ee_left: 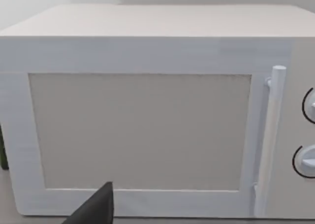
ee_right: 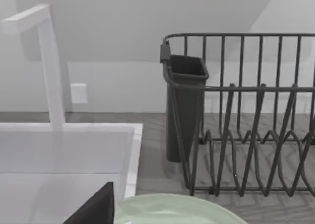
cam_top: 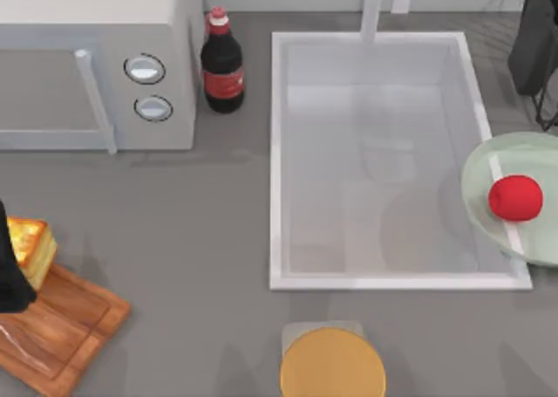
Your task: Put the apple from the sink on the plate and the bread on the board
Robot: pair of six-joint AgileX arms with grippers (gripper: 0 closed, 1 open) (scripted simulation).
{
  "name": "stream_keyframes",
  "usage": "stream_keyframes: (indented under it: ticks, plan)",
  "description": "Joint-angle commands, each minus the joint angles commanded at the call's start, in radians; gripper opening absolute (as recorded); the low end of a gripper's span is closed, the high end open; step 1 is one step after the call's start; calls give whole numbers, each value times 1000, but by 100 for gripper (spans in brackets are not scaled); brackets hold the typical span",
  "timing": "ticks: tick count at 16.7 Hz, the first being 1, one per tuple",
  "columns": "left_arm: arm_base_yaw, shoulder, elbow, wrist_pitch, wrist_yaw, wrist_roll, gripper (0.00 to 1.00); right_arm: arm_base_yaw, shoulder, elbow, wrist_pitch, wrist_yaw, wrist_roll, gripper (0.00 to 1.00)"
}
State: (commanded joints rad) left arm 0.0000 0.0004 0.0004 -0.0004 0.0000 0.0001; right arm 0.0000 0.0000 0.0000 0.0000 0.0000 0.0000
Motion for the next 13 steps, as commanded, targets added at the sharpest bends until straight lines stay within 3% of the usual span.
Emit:
stream_keyframes:
  ticks: [6, 13]
  plan:
    - [-2, 223, 193, -171, -3, 24, 100, 0, 0, 0, 0, 0, 0, 100]
    - [-7, 887, 643, -566, -9, 79, 100, 0, 0, 0, 0, 0, 0, 100]
